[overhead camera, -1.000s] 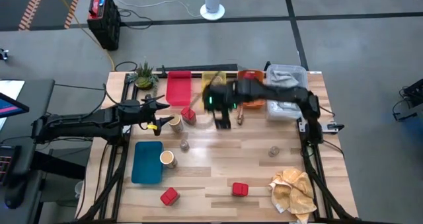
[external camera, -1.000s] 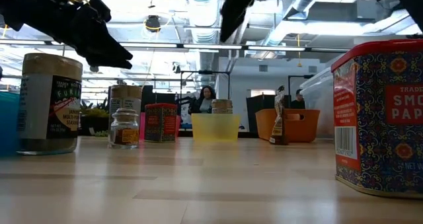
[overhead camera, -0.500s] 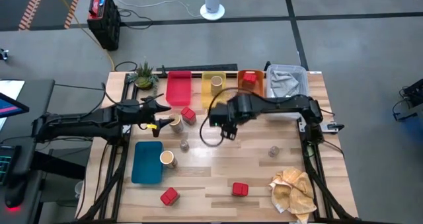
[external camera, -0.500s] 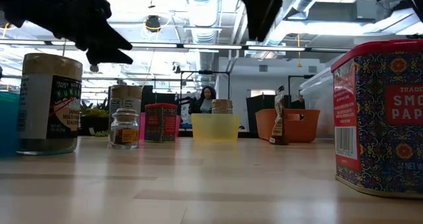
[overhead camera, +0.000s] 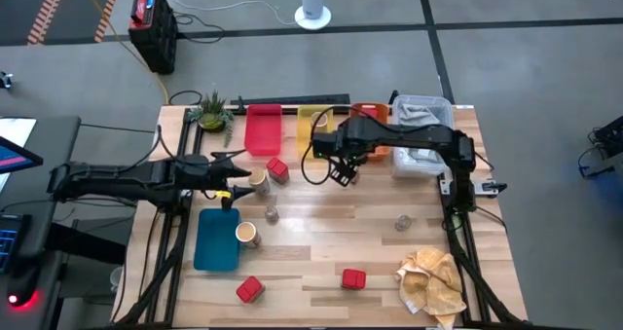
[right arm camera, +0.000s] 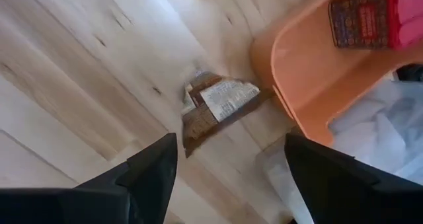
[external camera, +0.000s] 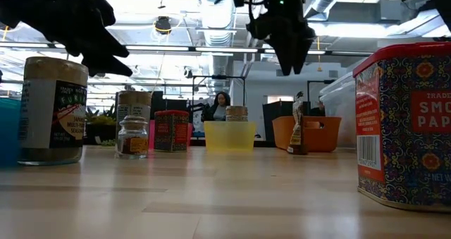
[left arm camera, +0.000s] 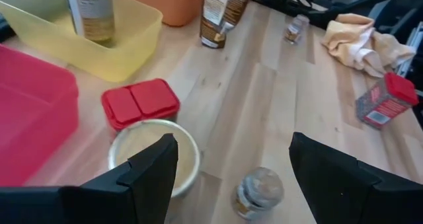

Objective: Sort spices by type
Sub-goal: Put the orange seasoning bag into the blue bin

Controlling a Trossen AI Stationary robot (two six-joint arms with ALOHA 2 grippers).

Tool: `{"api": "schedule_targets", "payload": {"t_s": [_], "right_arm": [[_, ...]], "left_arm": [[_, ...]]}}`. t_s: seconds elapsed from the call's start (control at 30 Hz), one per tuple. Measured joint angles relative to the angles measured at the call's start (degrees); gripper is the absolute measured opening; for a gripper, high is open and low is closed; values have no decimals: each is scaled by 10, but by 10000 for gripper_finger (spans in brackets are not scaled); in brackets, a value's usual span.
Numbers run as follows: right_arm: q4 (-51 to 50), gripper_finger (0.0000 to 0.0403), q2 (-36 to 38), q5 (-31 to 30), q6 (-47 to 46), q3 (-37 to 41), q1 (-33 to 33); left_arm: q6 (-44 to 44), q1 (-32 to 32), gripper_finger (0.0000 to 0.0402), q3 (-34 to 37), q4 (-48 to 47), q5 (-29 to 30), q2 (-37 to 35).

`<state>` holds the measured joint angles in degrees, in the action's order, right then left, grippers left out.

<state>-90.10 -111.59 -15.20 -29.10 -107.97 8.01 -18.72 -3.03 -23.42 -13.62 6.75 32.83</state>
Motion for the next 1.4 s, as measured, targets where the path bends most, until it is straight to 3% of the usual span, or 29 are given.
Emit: {"api": "schedule_targets", "payload": {"t_s": [0.33, 0.87, 1.4], "right_arm": [[1, 311, 0, 1, 12, 58, 20], [48, 287, 0, 36, 26, 89, 25], [31, 279, 0, 15, 6, 63, -5]], "left_arm": [[-21, 71, 279, 0, -11, 79, 0], [-29, 79, 279, 0, -25, 88, 0], [-14, 79, 279, 0, -23, 117, 0]]}}
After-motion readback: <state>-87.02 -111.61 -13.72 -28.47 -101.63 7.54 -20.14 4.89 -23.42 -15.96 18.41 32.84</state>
